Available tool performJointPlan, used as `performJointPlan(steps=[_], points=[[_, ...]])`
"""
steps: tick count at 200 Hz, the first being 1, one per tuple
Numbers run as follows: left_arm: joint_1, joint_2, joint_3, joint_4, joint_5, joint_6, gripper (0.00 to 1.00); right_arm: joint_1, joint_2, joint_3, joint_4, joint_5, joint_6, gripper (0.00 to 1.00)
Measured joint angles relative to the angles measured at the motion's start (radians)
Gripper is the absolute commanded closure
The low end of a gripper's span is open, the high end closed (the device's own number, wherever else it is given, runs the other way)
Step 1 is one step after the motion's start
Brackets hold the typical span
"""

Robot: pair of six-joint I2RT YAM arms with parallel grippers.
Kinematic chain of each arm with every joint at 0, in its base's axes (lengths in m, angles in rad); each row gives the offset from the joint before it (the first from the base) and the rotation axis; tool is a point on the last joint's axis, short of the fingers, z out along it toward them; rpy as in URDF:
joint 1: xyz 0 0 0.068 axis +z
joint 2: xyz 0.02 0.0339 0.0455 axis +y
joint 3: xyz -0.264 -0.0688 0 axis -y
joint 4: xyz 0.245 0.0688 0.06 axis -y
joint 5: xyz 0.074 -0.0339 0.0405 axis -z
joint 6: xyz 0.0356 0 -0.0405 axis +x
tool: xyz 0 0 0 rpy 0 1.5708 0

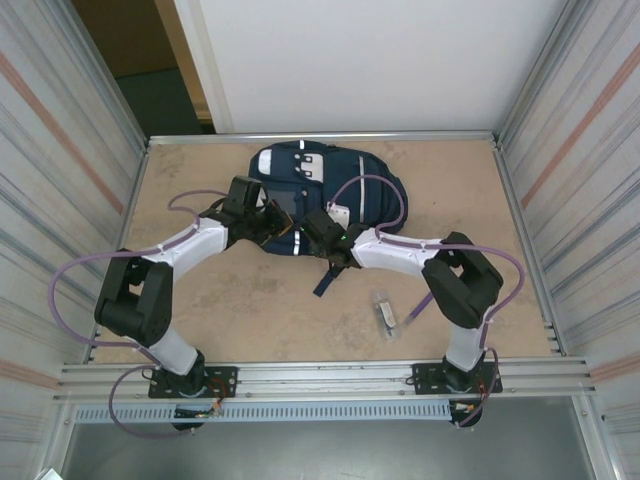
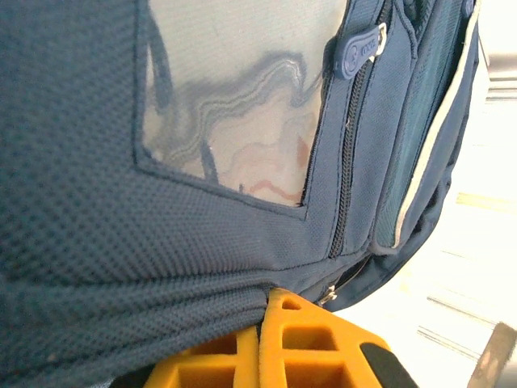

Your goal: Pack the student bag

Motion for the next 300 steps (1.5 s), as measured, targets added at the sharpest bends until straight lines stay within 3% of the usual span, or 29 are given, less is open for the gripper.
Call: performJointPlan(steps=[61, 115, 162, 216, 260, 300], points=[[-0.003, -0.013, -0.018, 0.015, 0.001, 0.002, 1.0, -0.027, 0.014, 0.027, -0.033, 0.038, -0.056, 0.79], [0.006, -0.013, -0.029, 0.026, 0.018, 0.008, 1.0, -0.098, 0.008, 0.027, -0.056, -0.092, -0.114, 0.87], [0.036, -0.013, -0.029, 0.021, 0.046, 0.037, 1.0, -0.188, -0.057, -0.025, -0.054, -0.293, -0.154, 0.94], [0.143, -0.006, -0.025, -0.02, 0.111, 0.103, 1.0, -0.404, -0.228, -0.159, -0.102, -0.548, -0.245, 0.99], [0.214, 0.122, 0.108, -0.112, 0.189, 0.184, 1.0, -0.466, -0.317, -0.189, -0.132, -0.728, -0.306, 1.0], [0.241, 0.249, 0.291, -0.151, 0.139, 0.274, 0.63, -0.473, -0.321, -0.205, -0.133, -0.851, -0.313, 1.0]])
